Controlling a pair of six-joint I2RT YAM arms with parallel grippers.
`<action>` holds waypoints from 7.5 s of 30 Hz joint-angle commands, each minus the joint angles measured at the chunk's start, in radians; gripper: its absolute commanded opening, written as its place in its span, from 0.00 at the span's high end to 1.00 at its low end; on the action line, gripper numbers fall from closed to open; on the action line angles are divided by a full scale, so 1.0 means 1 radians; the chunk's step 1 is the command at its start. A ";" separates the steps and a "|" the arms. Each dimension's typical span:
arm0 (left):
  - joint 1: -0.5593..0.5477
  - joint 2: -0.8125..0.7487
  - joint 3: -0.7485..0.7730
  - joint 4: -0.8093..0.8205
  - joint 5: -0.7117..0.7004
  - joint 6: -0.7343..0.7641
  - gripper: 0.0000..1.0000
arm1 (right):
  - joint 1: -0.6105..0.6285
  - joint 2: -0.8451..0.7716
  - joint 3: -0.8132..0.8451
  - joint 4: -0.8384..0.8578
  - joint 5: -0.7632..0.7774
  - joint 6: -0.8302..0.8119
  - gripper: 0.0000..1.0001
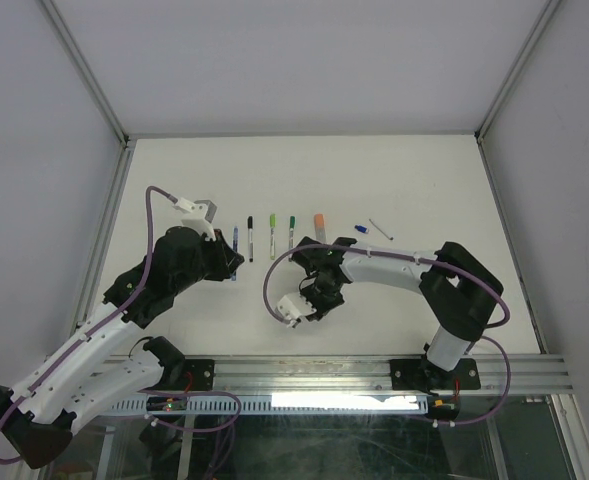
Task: Insert the pens into the pen caps
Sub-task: Insert the pen cap onto the pen.
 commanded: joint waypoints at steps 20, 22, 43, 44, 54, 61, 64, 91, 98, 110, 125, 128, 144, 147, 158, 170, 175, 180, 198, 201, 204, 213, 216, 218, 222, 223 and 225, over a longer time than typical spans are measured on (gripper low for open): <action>0.020 -0.025 0.031 0.026 0.012 0.017 1.00 | 0.107 -0.140 -0.190 0.574 0.374 1.443 0.94; 0.021 -0.024 0.030 0.025 0.014 0.015 1.00 | 0.129 -0.125 -0.145 0.517 0.436 1.509 0.95; 0.021 -0.005 -0.016 0.067 0.067 -0.036 1.00 | 0.137 -0.120 -0.031 0.217 0.683 2.148 1.00; 0.021 -0.005 -0.018 0.071 0.071 -0.039 1.00 | 0.138 -0.122 -0.028 0.199 0.701 2.170 1.00; 0.020 0.023 -0.046 0.123 0.130 -0.060 1.00 | 0.122 -0.330 -0.116 0.291 0.720 2.298 1.00; 0.020 0.078 -0.069 0.212 0.216 -0.081 1.00 | 0.115 -0.586 -0.251 0.539 0.678 2.311 1.00; 0.021 0.116 -0.071 0.268 0.273 -0.095 1.00 | 0.113 -0.680 -0.331 0.741 0.595 2.234 1.00; 0.018 0.216 -0.062 0.478 0.581 -0.119 1.00 | 0.113 -0.511 -0.215 1.251 0.370 1.835 1.00; 0.017 0.210 -0.050 0.479 0.593 -0.123 1.00 | 0.114 -0.503 -0.197 1.163 0.410 1.820 1.00; 0.018 0.209 -0.045 0.479 0.601 -0.118 1.00 | 0.114 -0.451 -0.112 0.999 0.396 1.781 0.97; 0.017 0.196 -0.044 0.493 0.616 -0.119 1.00 | 0.118 -0.441 -0.090 0.876 0.339 1.751 0.96; 0.017 0.194 -0.046 0.498 0.621 -0.124 1.00 | 0.123 -0.440 -0.088 0.861 0.355 1.738 0.96; 0.018 0.189 -0.050 0.504 0.620 -0.131 1.00 | 0.129 -0.355 0.061 0.647 0.373 1.742 1.00; 0.017 0.182 -0.057 0.508 0.599 -0.148 1.00 | 0.129 -0.384 0.036 0.685 0.371 1.786 1.00; 0.017 0.162 -0.080 0.597 0.680 -0.208 1.00 | 0.128 -0.555 -0.133 0.931 0.238 1.677 1.00; 0.018 0.176 -0.080 0.599 0.743 -0.184 1.00 | 0.129 -0.648 -0.169 1.006 0.130 1.310 1.00; 0.017 0.189 -0.082 0.599 0.760 -0.178 1.00 | 0.128 -0.668 -0.165 0.978 0.086 1.217 1.00; 0.017 0.195 -0.079 0.597 0.766 -0.170 1.00 | 0.129 -0.667 -0.156 0.942 0.033 1.153 1.00; 0.017 0.201 -0.077 0.581 0.782 -0.154 1.00 | 0.128 -0.609 -0.100 0.925 0.027 1.086 0.96; 0.017 0.203 -0.078 0.581 0.782 -0.152 1.00 | 0.129 -0.611 -0.094 0.924 0.025 1.086 0.96; 0.017 0.202 -0.079 0.582 0.783 -0.153 1.00 | 0.128 -0.609 -0.088 0.912 0.025 1.077 0.96; 0.017 0.207 -0.077 0.582 0.787 -0.152 1.00 | 0.129 -0.595 -0.084 0.896 0.026 1.069 0.96; 0.016 0.208 -0.074 0.581 0.789 -0.150 1.00 | 0.129 -0.583 -0.074 0.876 0.014 1.063 0.95; 0.016 0.210 -0.073 0.581 0.790 -0.150 1.00 | 0.128 -0.571 -0.064 0.856 0.006 1.057 0.94; 0.016 0.213 -0.068 0.581 0.790 -0.150 1.00 | 0.128 -0.554 -0.047 0.821 -0.003 1.048 0.92; 0.015 0.212 -0.068 0.581 0.791 -0.149 1.00 | 0.128 -0.551 -0.046 0.821 0.001 1.047 0.91; 0.014 0.212 -0.068 0.582 0.790 -0.149 1.00 | 0.128 -0.548 -0.046 0.823 0.015 1.044 0.91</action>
